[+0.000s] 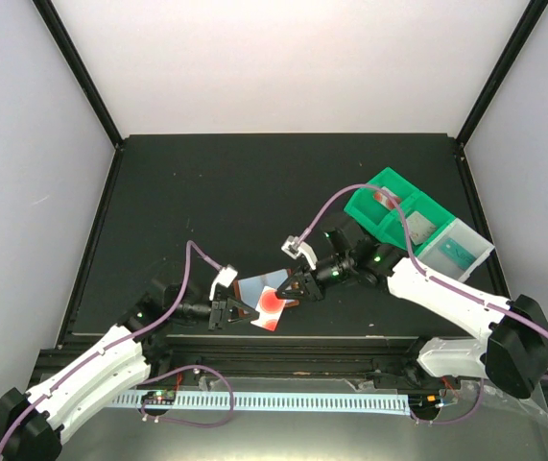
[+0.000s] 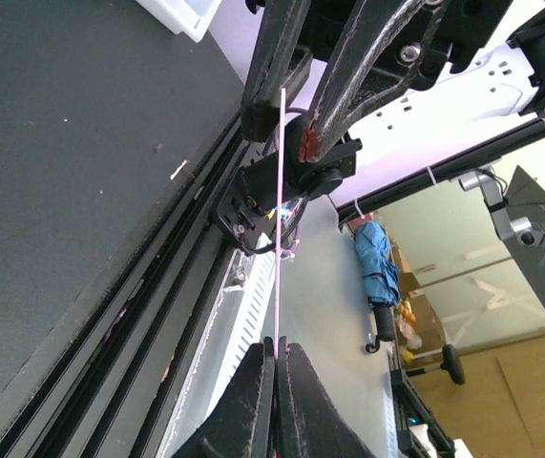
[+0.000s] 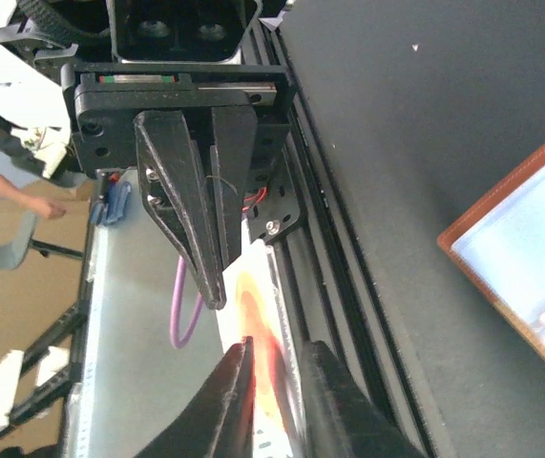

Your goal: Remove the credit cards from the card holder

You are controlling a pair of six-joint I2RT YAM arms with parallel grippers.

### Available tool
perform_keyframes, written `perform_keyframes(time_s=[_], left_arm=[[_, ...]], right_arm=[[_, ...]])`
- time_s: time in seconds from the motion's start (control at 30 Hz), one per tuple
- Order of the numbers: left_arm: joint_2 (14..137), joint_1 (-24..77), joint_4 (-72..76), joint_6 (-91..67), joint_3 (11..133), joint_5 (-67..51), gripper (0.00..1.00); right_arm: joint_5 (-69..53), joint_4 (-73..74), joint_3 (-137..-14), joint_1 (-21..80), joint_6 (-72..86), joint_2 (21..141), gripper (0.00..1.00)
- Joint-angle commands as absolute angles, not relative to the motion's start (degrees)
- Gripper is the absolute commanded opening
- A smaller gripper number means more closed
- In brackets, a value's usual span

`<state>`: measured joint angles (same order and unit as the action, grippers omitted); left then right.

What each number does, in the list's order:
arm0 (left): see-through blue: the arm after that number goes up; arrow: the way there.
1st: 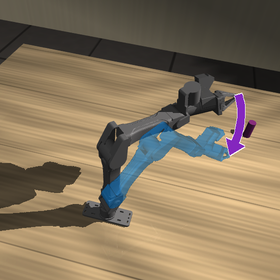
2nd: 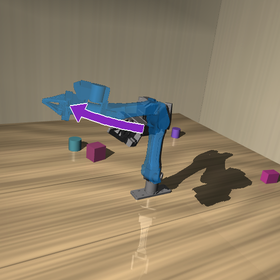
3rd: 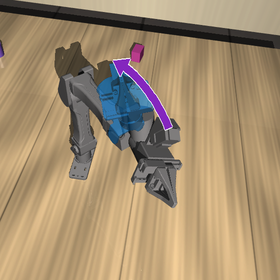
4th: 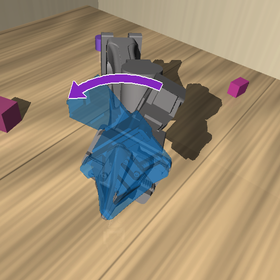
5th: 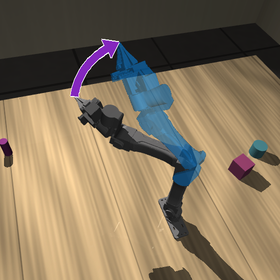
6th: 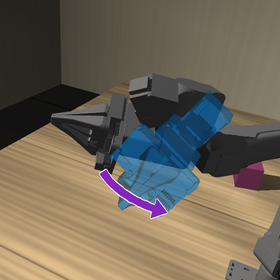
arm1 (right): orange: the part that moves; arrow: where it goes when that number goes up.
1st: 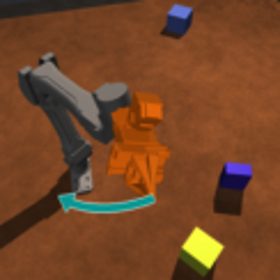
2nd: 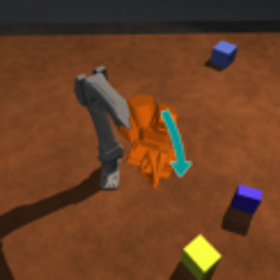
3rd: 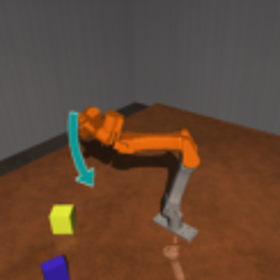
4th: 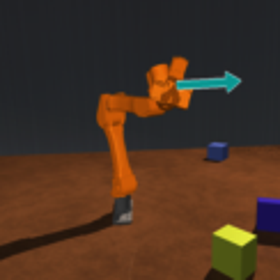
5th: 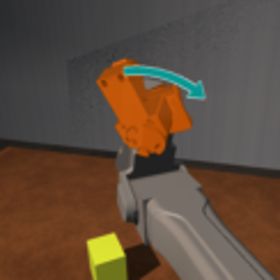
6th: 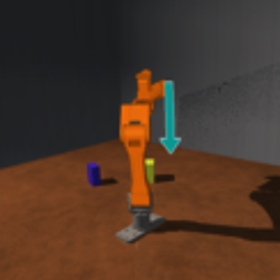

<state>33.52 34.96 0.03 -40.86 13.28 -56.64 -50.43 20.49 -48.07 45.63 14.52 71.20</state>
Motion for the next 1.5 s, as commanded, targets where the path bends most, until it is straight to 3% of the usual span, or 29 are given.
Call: perform_keyframes(time_s=[0.0,0.07,0.13,0.27,0.4,0.57,0.87,1.47], left_arm=[[33.89,35.09,1.32,-39.64,13.58,-57.57,0.01],[33.76,35.09,0.89,-39.52,13.61,-57.18,0.02],[33.77,35.15,-0.53,-39.0,13.9,-55.89,0.04],[33.47,35.09,-4.68,-37.61,15.33,-52.12,0.29],[32.66,35.05,-8.31,-37.55,17.92,-46.39,0.68],[31.46,35.07,-9.98,-38.12,21.32,-41.22,0.98],[29.67,35.04,-10.65,-39.89,23.06,-31.61,0.99],[30.93,35.01,-8.67,-39.3,21.67,-31.1,0.99]], right_arm=[[-53.03,20.33,-49.52,45.87,13.86,71.44,0.11],[-53.47,19.86,-49.23,45.82,13.85,71.31,0.02],[-53.65,19.43,-48.95,45.85,14.07,71.26,0.01],[-53.24,17.29,-47.79,45.84,15.97,70.13,0.01],[-50.43,16.03,-46.65,45.78,17.77,67.69,0.01],[-44.3,16.66,-46.32,45.64,19.74,65.34,0.01],[-29.0,13.71,-45.2,38.17,28.73,59.91,0.01],[0.0,7.31,-43.48,16.25,42.23,58.47,0.01]])
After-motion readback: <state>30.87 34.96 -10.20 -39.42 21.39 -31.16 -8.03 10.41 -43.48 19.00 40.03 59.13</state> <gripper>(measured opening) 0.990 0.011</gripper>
